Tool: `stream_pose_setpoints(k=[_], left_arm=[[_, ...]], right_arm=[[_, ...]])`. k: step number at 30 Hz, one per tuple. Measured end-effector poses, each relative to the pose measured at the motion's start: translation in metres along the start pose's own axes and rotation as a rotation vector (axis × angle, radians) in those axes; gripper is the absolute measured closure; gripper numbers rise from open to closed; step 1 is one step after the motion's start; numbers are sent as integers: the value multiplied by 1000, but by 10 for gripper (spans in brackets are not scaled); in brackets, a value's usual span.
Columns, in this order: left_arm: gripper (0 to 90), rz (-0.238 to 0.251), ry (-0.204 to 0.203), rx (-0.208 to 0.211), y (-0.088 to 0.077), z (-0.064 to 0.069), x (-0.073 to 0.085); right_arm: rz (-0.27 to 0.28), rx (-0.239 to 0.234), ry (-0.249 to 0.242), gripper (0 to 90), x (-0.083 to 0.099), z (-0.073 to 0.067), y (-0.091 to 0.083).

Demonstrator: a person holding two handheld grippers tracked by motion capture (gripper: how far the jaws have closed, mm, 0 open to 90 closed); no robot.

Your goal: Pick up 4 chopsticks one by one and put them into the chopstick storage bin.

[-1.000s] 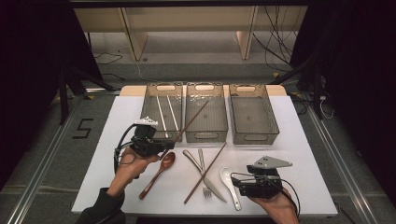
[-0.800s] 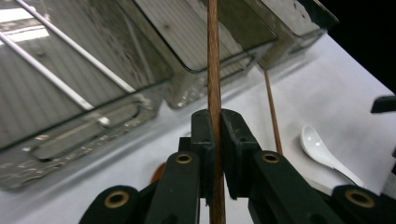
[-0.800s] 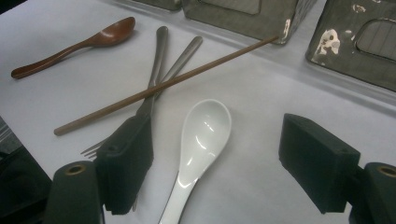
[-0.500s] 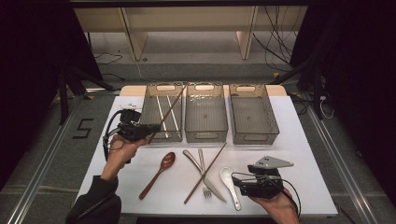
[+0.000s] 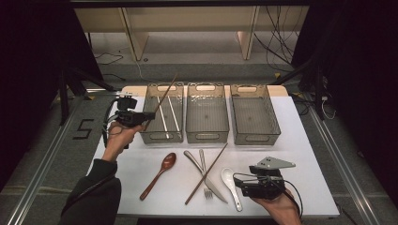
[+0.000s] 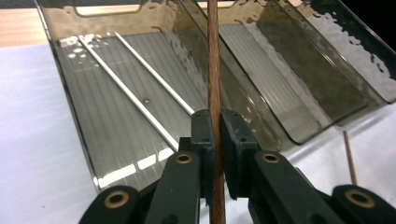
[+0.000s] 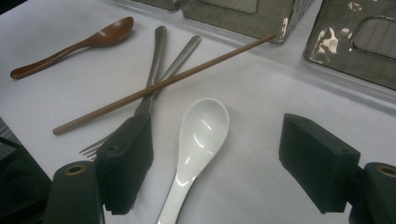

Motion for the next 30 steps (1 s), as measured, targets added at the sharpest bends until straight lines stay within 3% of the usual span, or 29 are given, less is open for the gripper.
stream_pose_setpoints(k=[11,30], left_arm=[[835,-49,-3,-52,18,-19,-5],[830,-103,-11,-100,36,-35,3]], right_arm=[[-1,-2,0,269,0,0,0],[-2,-2,-1,269,1,1,-1]])
Point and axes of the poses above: each handheld gripper's, and its own axes: y roughly forward along the jaws, x roughly out of its underside, z roughly to its right, the point moved 9 cm from there along y, roughly forward along the jaws, and after that the axes turned 12 degrees about x, right-handed, at the moved point
